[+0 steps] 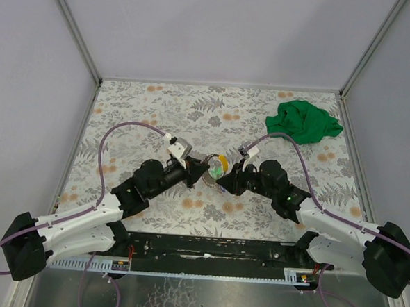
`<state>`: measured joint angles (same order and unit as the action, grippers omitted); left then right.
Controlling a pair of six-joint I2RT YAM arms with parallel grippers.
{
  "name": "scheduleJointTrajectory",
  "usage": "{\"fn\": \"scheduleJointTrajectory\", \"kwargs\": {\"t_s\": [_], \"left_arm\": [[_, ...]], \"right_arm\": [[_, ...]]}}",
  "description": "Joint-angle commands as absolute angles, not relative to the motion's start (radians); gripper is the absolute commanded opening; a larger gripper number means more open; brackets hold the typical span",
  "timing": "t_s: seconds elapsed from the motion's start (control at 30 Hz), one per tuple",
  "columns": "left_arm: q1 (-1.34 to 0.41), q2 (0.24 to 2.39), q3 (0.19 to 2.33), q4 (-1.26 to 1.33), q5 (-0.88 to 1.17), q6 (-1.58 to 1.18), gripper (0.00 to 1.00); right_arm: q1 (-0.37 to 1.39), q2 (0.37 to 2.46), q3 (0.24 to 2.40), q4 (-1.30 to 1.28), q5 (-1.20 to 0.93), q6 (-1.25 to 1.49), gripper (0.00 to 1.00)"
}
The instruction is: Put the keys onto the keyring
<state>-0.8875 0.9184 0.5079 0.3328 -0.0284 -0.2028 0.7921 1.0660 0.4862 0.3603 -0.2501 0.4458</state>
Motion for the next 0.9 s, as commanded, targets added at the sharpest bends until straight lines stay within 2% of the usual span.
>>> {"fn": "scheduleJointTrajectory", "kwargs": {"t_s": [0.0, 0.07, 0.13, 0.43, 0.57, 0.8, 0.87], "left_arm": [[-0.896, 0.896, 0.498, 0.463, -0.052, -0.199, 0.00], [-0.896, 0.890, 0.492, 0.468, -0.062, -0.204, 0.00], [-0.896, 0.882, 0.479, 0.476, -0.076, -0.215, 0.00], [-0.894, 0.855, 0.437, 0.514, -0.221, -0.273, 0.00], [-0.895, 0.844, 0.433, 0.545, -0.225, -0.252, 0.00], [-0.894, 0.821, 0.434, 0.594, -0.142, -0.175, 0.00], [-0.894, 0.815, 0.433, 0.596, -0.148, -0.191, 0.00]], "right_arm": [[0.801, 1.067, 0.483, 0.432, -0.283, 0.456, 0.15], [0.802, 1.060, 0.484, 0.439, -0.289, 0.451, 0.05], [0.801, 1.052, 0.488, 0.439, -0.306, 0.435, 0.00], [0.802, 0.988, 0.470, 0.437, -0.435, 0.336, 0.00], [0.805, 0.968, 0.448, 0.372, -0.470, 0.294, 0.01], [0.805, 0.868, 0.442, 0.264, -0.365, 0.238, 0.32], [0.805, 0.838, 0.441, 0.266, -0.341, 0.203, 0.37]]}}
